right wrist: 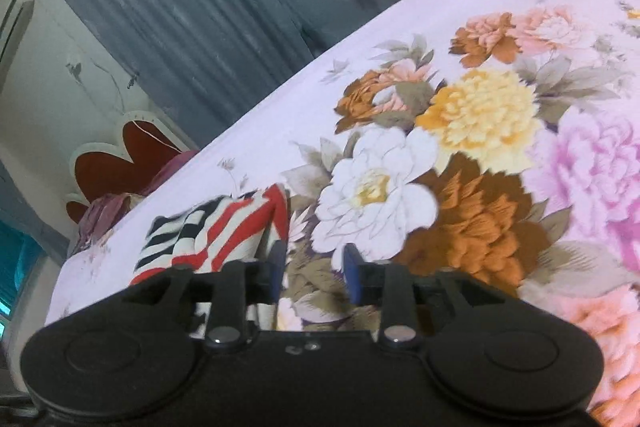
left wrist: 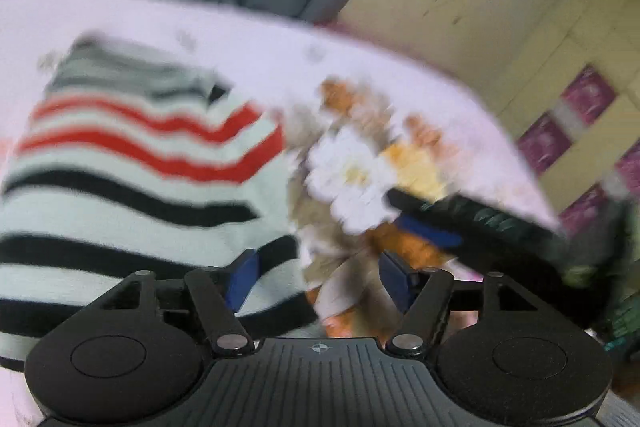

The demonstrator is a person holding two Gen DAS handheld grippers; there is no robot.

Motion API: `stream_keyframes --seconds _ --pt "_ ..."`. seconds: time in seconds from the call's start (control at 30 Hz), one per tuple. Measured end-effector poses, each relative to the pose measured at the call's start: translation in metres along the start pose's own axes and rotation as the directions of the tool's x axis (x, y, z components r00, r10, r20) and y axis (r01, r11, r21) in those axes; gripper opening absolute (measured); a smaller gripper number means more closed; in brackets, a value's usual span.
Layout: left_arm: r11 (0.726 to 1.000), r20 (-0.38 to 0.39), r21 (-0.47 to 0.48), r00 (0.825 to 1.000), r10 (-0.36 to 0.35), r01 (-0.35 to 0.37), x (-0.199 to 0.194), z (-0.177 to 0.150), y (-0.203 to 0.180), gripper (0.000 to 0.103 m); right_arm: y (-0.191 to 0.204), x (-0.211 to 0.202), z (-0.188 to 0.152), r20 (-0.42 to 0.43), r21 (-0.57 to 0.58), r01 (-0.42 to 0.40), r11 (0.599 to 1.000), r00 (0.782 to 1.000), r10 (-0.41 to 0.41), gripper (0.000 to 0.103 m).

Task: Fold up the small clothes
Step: 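Grasp the sweater side edge with the left gripper and lift it over, then lay the lifted side onto the sweater with the left gripper and release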

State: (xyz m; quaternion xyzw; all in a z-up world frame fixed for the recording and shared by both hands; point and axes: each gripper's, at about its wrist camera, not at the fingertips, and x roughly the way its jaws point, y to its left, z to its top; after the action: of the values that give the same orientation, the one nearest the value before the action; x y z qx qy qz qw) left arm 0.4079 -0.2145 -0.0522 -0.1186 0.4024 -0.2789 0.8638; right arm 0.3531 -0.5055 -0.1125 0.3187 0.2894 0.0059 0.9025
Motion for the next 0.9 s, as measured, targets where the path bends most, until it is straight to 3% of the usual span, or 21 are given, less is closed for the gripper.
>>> stream_keyframes --seconds 0.07,0.13,0.2,0.27,0.37,0.53,0.6,0.63,0.67,0.7,0.8,0.9 --pt "0.999 0.082 0.003 0.996 0.04 -0.04 -0.031 0.008 0.016 0.066 0.001 -0.002 0.002 -0.011 0.0 -0.045 0.999 0.999 0.045 0.041" --pt "0.989 0.138 -0.013 0.979 0.148 -0.147 -0.05 0.022 0.045 0.066 0.008 0.008 0.001 -0.054 -0.007 -0.091 0.996 0.994 0.091 0.041" --pt "0.966 0.138 -0.042 0.956 0.259 -0.255 -0.058 0.025 0.08 0.065 0.022 0.02 -0.001 -0.105 -0.027 -0.132 0.991 0.986 0.128 0.041" --pt "0.953 0.101 -0.106 0.95 0.296 -0.285 -0.057 0.025 0.114 0.052 0.039 0.035 -0.006 -0.167 -0.07 -0.141 0.988 0.978 0.128 0.041" --pt "0.956 0.079 -0.114 0.957 0.278 -0.269 -0.054 0.015 0.136 0.052 0.053 0.057 -0.007 -0.192 -0.098 -0.133 0.986 0.975 0.112 0.042" --pt "0.974 0.07 -0.131 0.979 0.194 -0.183 -0.027 0.017 0.159 0.052 0.064 0.095 -0.001 -0.235 -0.108 -0.096 0.989 0.97 0.069 0.042" --pt "0.976 0.064 -0.131 0.981 0.182 -0.172 -0.013 0.018 0.165 0.052 0.069 0.105 -0.001 -0.234 -0.14 -0.092 0.986 0.971 0.057 0.035" --pt "0.978 0.064 -0.127 0.982 0.177 -0.168 -0.011 0.019 0.166 0.051 0.074 0.108 -0.001 -0.229 -0.161 -0.088 0.983 0.972 0.049 0.026" --pt "0.979 0.072 -0.117 0.982 0.177 -0.168 -0.012 0.019 0.165 0.042 0.079 0.107 0.0 -0.211 -0.196 -0.077 0.978 0.977 0.035 0.014" --pt "0.982 0.085 -0.089 0.981 0.175 -0.168 -0.014 0.02 0.163 0.04 0.085 0.104 0.001 -0.185 -0.237 -0.081 0.968 0.982 0.037 0.01" --pt "0.985 0.142 -0.008 0.975 0.173 -0.174 -0.017 0.022 0.152 0.033 0.104 0.081 0.004 -0.082 -0.366 -0.093 0.926 0.994 0.067 0.01" --pt "0.967 0.073 0.09 0.97 0.234 -0.24 0.01 0.027 0.143 0.033 0.103 0.084 -0.003 -0.052 -0.434 -0.049 0.9 0.998 0.029 0.01"
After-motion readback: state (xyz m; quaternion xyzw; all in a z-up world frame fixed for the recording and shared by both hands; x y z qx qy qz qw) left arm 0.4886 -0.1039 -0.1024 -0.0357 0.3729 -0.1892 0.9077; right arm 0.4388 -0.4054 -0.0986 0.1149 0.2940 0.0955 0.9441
